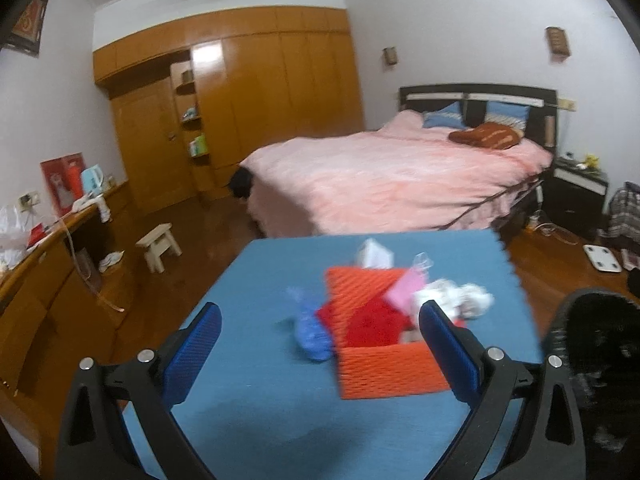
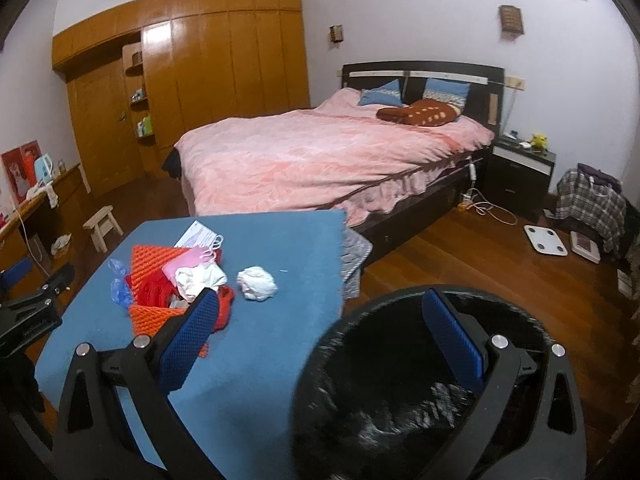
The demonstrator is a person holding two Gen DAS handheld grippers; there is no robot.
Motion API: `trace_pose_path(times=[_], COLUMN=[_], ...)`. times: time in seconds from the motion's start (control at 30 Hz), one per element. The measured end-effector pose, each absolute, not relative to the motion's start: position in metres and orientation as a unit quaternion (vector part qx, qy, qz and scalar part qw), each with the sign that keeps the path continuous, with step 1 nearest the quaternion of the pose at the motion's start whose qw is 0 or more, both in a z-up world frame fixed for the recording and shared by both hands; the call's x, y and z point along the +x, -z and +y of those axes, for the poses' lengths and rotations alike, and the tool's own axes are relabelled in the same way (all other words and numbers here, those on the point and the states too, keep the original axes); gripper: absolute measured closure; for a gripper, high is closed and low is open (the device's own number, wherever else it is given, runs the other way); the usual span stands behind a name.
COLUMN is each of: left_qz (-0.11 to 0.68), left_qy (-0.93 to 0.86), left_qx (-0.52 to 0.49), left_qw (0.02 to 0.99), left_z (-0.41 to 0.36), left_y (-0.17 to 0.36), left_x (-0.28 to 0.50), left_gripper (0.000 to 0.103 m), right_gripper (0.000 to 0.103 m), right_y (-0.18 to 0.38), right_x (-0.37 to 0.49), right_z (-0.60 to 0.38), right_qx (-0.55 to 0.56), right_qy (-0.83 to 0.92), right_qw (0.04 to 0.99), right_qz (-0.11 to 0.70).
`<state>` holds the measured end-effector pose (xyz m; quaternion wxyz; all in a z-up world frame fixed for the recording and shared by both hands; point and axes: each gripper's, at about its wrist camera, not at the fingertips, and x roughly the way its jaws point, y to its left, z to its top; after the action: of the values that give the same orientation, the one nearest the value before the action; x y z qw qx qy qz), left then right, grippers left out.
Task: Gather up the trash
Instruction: 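Grasp the blue plastic bag with the left gripper while the right grasps white tissue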
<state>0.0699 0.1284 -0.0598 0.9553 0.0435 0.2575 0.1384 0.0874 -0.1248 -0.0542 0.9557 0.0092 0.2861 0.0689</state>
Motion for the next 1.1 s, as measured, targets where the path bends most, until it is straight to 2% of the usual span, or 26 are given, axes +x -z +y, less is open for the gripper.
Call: trace_pose_path(times=[0.13,0.43,0.57,0.67,0.97,1.1], left_qz=[0.276,0.316,0.328,0.332,0.344,0.345], left_qy=[-0.15,-0.152,-0.151,-0.148,-0.142,-0.139], left_qx=[0.038,0.017,0.005,0.011,0.008,0.005], left_qw=[0.949,0.936,0.933,0.931,0.928,0.928], left_z=[0.153,0.193,0.204,0.207,0.216,0.217], left_y=[0.08,0.123,0.137,0.146,0.161,0.166], left_x=[0.088,0.129,0.143,0.151,0.163,0.166], left_gripper=[0.007,0.02,0.024,0.025,0.027,0.031], right_gripper=[0.004,0.006,0.01,0.022,0.024,0.032], right_y=[0.071,0.115,0.128,0.138,0.161,0.163], right_x=[0.113,0.166,0.179,0.19,0.206,0.209], right_z=[-0.096,-0.041,-0.018,-0.003,0.025,0.031], right_qx=[0.002,-0.015,-0.03,-0.033,-0.055,-0.055], right_qy=[-0.088,-0.114,-0.131,-0.148,-0.166,-0.184], right_qw=[0.953,0.94,0.936,0.929,0.923,0.919], right_qz=[0.29,0.322,0.326,0.337,0.344,0.344])
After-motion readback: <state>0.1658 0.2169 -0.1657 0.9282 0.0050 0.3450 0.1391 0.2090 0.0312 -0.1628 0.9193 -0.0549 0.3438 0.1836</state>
